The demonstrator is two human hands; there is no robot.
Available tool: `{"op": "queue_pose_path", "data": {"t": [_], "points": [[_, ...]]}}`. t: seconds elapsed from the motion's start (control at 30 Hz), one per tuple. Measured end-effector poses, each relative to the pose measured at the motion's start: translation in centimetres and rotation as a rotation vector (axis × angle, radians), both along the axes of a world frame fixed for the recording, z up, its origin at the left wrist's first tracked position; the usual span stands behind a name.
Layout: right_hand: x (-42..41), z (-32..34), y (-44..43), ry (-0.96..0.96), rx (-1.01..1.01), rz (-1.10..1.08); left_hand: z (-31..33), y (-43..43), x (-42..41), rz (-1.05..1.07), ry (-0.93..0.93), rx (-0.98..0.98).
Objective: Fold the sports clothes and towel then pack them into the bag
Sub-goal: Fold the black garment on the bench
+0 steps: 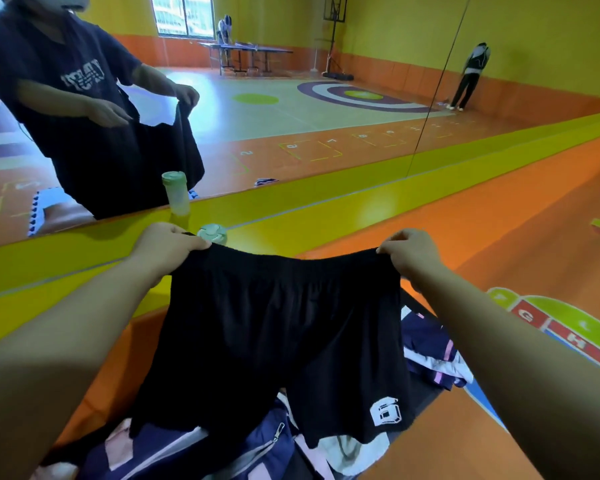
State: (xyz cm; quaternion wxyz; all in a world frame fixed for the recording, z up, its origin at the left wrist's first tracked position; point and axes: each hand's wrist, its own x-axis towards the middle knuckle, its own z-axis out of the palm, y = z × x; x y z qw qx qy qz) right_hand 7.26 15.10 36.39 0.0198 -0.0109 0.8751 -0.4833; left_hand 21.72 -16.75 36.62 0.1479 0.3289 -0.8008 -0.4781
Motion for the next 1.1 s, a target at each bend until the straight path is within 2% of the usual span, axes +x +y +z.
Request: {"op": "queue_pose_path", "data": {"t": [0.17,0.4,0.53,0.63,0.73,0.9,1.0,1.1], "points": [[3.0,-0.6,-2.1,0.085,0.096,0.126,-1.0,4.0,0.1,-0.038,0.022,-0.008],[6.4,-0.6,-5.0,0.072,-0.052,0.383,-1.8,8.8,-0.5,-0.238,0.111,0.060],[6.0,-0.4,-4.2,0.152,0.055,0.427,-1.3,8.3,0.0,-0.311,0.099,-0.139],[4.9,-0.5,-2.2,0.242,0.168,0.336,-1.1,5.5,0.9,-0.258,0.042,-0.276],[4.2,-0.3,0.0,0.299,0.151,0.211,-1.1,2.8,2.2,-0.170,0.060,-0.408],[4.3,0.4,2.1,0.406,-0.107,0.013,-1.3,0.0,3.8,-0.008,0.272,-0.570],[5.1,0.6,1.9,0.501,-0.265,0.000,-0.8,0.3,4.0,0.051,0.491,-0.561],[5.7,1.6,1.3,0.684,-0.342,-0.014,0.3,1.3,3.9,0.087,0.753,-0.510]]}}
